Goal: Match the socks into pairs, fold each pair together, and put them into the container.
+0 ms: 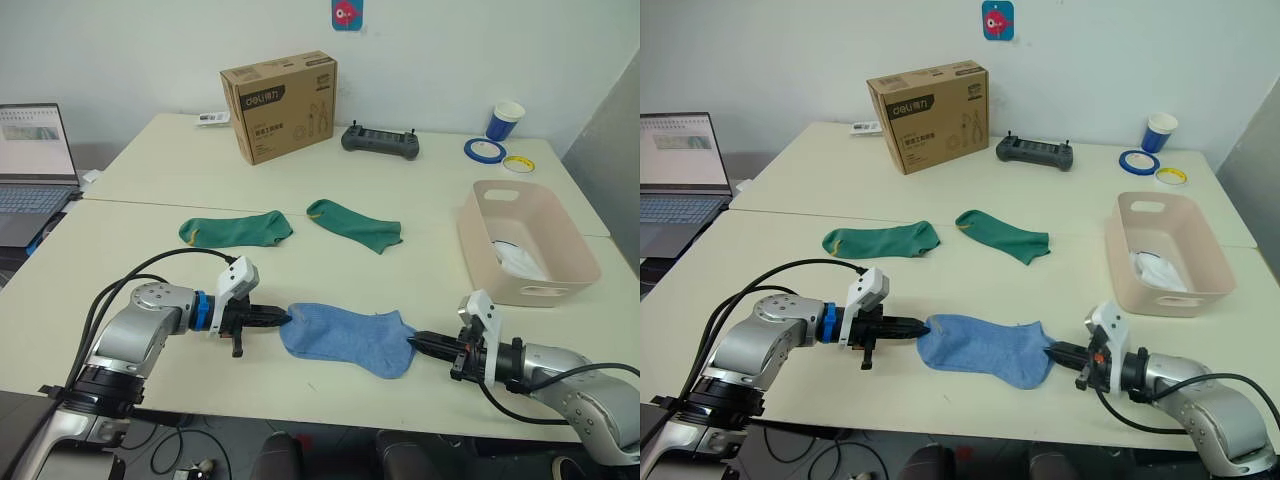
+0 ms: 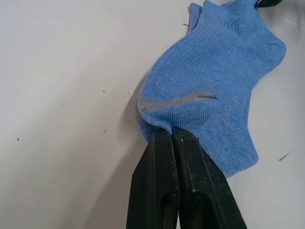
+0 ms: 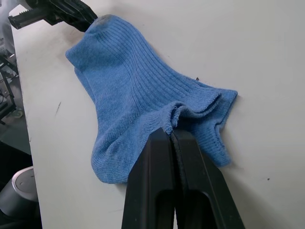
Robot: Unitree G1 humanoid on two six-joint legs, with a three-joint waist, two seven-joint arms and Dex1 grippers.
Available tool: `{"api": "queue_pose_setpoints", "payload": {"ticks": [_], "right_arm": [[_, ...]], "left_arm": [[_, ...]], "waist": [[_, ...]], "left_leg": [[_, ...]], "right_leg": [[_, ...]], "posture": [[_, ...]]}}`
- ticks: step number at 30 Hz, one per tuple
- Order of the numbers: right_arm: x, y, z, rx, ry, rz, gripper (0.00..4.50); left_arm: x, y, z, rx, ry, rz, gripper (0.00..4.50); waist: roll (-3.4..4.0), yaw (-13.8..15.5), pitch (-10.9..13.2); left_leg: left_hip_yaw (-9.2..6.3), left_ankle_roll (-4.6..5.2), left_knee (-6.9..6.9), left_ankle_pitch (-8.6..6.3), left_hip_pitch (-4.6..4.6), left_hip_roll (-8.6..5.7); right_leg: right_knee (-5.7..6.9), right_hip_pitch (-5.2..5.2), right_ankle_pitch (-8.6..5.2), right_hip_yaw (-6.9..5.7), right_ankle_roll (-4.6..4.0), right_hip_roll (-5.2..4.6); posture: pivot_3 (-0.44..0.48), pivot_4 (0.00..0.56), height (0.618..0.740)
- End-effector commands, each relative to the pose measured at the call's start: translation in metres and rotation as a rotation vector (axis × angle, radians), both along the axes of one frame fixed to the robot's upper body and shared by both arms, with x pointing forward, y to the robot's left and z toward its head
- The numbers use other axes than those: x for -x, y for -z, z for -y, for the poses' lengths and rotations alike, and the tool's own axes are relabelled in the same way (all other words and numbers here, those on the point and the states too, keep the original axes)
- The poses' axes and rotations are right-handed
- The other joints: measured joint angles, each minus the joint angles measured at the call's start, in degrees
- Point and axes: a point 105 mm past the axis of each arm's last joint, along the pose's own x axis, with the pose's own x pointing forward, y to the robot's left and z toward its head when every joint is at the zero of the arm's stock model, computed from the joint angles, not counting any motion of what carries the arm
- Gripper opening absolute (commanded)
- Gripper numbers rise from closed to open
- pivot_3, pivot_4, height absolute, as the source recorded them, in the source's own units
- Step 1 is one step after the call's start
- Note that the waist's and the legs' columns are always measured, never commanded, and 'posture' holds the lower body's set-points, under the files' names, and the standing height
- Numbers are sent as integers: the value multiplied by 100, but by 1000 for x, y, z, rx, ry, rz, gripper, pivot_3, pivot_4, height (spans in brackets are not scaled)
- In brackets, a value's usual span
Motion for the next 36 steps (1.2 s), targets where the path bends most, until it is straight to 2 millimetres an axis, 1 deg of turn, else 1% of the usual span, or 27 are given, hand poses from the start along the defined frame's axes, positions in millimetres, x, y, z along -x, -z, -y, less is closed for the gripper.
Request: {"api": "queue_pose_setpoints", "payload": {"ticks": [1,5,9,11,15,18,21,25,28,32,36], "right_arm": [[-4,-24,-2,-24,-19,69,0],[-8,-35,-1,-50,-22,44,0],[-11,-38,2,-43,-23,35,0],[-13,-38,3,-45,-17,29,0],[-12,-30,3,-23,-15,7,0],[-12,-28,4,-17,-11,4,0],[-6,-25,3,-12,-27,-21,0],[3,-31,1,-55,-56,-50,0],[3,-35,2,-91,-40,-57,0],[4,-40,1,-139,-36,-75,0],[9,-43,-2,-181,-61,-110,0]], "left_arm": [[3,-22,5,71,14,30,33],[7,-27,1,95,-4,5,33],[11,-29,0,99,1,-6,33],[14,-27,-1,88,2,-14,33],[15,-15,-5,54,-20,-15,33],[16,-13,-5,47,-21,-18,33],[12,-13,-2,52,-35,11,33],[7,-19,-2,61,-33,21,33],[10,-26,-2,83,-1,-3,33],[12,-29,-2,93,21,-22,33],[16,-32,2,117,56,-55,33]], "waist": [[0,-1,0],[0,-3,0],[0,-2,0],[0,-3,0],[0,-2,0],[0,-3,0],[0,-1,0],[0,0,0],[0,-1,0],[0,-3,0],[0,-4,0]], "left_leg": [[0,0,0,0,0,0],[-1,0,0,0,1,0],[-2,0,-3,0,0,0],[-2,0,-3,0,0,0],[-1,0,-3,0,1,0],[-1,0,-3,0,0,0],[-1,0,-2,0,0,0],[-1,0,-3,0,-1,0],[-1,0,-3,0,0,0],[1,0,-3,0,0,0],[-2,0,-4,0,0,0]], "right_leg": [[0,0,0,0,0,0],[1,0,1,0,1,0],[0,0,-1,-1,-1,0],[-1,0,-1,-1,-2,0],[-1,-1,-1,0,-2,-1],[-1,-1,-1,-1,-2,-1],[-1,-1,-1,0,-2,-1],[-2,-1,-1,-1,-2,-1],[-1,0,-1,-1,-1,0],[-1,-1,-1,1,-2,-1],[-1,-1,-1,-1,-2,0]], "posture": [[0,150,740],[0,150,740],[0,150,740],[0,150,740],[0,150,740],[0,150,740],[0,150,740],[0,150,740],[0,150,740],[0,150,740],[0,150,740]]}}
